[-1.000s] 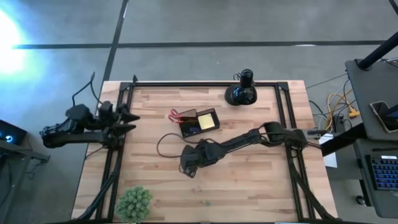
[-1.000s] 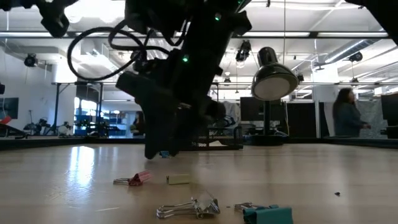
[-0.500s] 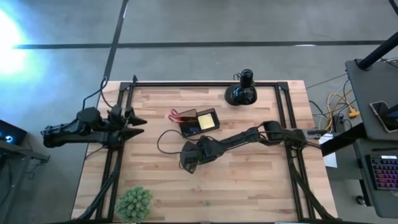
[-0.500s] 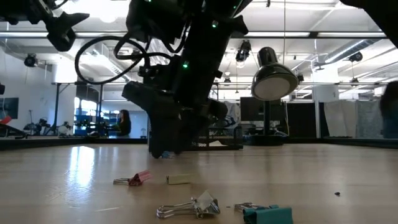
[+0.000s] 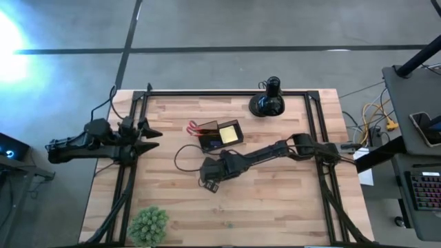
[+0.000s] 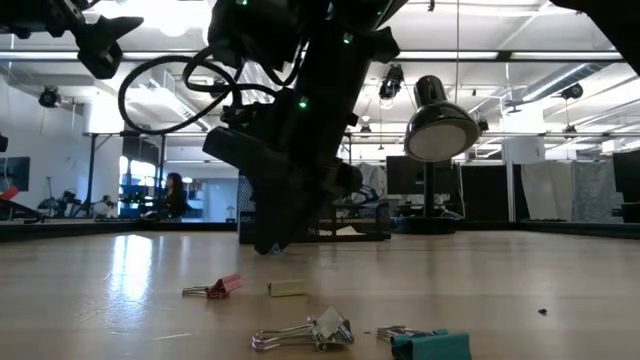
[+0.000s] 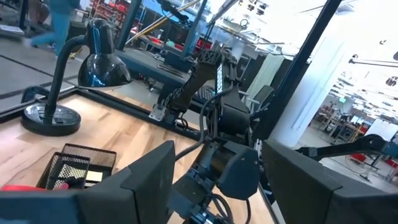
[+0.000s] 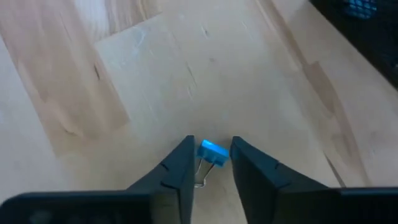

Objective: Pick and place office supplies into organizer
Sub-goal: Put the top blue clip into the black organizer

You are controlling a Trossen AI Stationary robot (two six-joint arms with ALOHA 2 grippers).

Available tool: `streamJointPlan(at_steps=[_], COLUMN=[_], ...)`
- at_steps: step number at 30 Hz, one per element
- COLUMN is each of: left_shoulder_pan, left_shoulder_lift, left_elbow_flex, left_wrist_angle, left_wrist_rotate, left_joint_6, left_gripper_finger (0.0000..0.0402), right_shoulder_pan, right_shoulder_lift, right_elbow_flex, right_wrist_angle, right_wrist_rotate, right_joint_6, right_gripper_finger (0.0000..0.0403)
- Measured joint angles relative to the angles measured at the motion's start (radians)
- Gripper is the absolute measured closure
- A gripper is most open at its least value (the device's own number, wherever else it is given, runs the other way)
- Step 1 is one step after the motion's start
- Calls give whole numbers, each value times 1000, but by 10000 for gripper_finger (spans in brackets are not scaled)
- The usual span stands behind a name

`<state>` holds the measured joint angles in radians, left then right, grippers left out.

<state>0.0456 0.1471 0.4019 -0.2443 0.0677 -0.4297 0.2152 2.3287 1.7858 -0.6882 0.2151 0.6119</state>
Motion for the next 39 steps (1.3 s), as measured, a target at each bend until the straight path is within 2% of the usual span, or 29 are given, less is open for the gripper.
streamJointPlan(at_steps=[6,11,17,22,30,35,39], left_shoulder_pan=[0,0,0,0,0,0,0], left_shoulder_lift=[1,1,3,3,5,3,2], left_elbow_flex=[0,0,0,0,0,0,0], left_wrist_angle=[0,0,-1,-1,-1,-1,-1], left_wrist_rotate=[0,0,0,0,0,0,0], left_joint_6=[0,0,25,25,24,19,18], left_gripper_finger=[174,174,174,174,174,174,174], right_shoulder_pan=[9,13,14,-16,-134,-165,-179], right_shoulder_lift=[-3,-17,-86,-155,-130,-100,-79], right_elbow_flex=[-3,20,47,77,40,41,39], right_wrist_angle=[-7,-64,-102,-106,-60,-56,-58], right_wrist_rotate=[-2,15,148,341,309,275,266], right_joint_6=[40,152,384,484,382,305,309], right_gripper_finger=[343,356,357,357,355,354,346])
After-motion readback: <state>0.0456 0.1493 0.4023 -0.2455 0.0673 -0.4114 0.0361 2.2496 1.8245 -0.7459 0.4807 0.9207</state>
